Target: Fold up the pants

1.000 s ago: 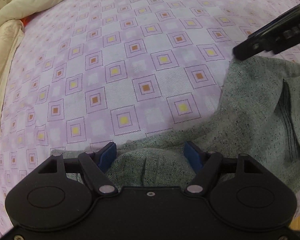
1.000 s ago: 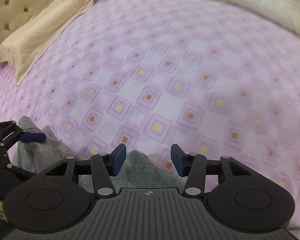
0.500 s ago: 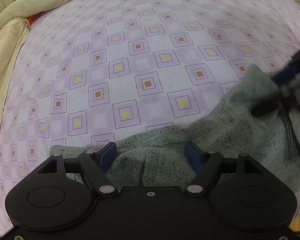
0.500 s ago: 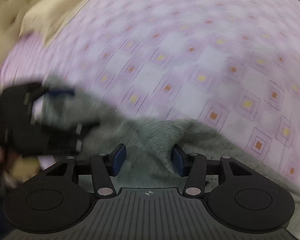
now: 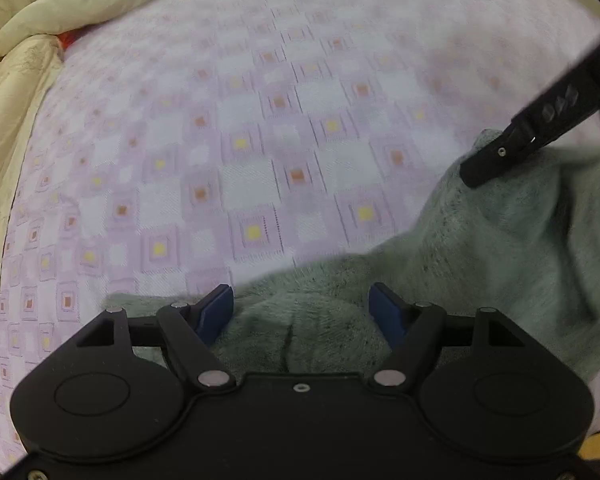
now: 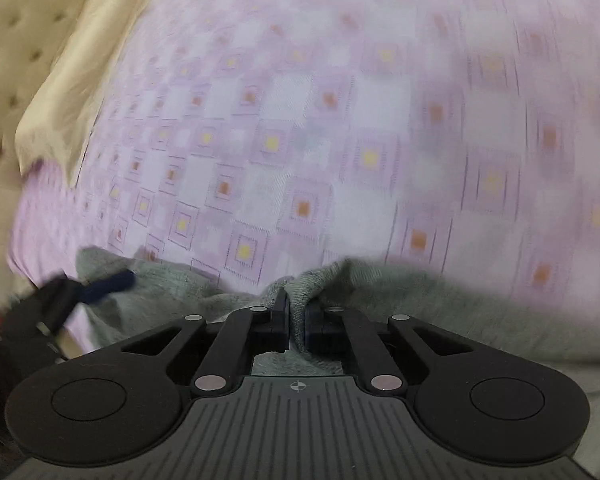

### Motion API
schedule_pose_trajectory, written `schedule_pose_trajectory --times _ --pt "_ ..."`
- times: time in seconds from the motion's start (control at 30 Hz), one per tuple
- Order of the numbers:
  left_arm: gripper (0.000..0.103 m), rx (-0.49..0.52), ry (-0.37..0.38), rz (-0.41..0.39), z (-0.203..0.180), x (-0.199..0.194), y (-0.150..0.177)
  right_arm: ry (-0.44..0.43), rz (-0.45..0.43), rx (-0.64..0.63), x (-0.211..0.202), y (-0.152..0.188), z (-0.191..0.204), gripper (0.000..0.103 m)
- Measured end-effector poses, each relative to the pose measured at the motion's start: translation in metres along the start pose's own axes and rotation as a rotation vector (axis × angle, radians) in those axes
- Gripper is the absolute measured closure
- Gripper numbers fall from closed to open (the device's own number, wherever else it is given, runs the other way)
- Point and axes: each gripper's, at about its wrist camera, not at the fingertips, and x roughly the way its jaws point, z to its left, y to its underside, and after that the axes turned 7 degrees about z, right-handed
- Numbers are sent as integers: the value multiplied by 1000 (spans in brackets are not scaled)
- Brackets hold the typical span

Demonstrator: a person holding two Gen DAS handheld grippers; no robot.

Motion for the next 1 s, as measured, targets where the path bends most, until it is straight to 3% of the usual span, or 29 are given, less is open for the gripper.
schedule_pose_trajectory --times 0.13,0.3,0.47,0.53,0.73,0.83,0.9,1.0 --pt "25 -98 1 -29 31 -14 -10 50 -47 61 4 1 -2 97" --pt "27 -239 -34 54 72 9 -13 82 -59 42 7 3 2 97" --pt "21 -264 -19 239 82 52 2 128 -66 52 14 0 1 97" --pt "14 -286 -13 244 85 55 12 147 -47 70 24 -8 -3 97" --pt "16 -304 -6 295 89 54 16 172 -9 115 42 -22 -9 97" --pt "30 -298 -35 244 87 26 2 171 -15 108 39 -19 -9 97" --pt "28 -262 -26 172 78 6 -11 177 -14 108 38 -18 -8 97" --pt "24 -228 73 157 64 9 -27 179 -9 117 38 -20 -8 97"
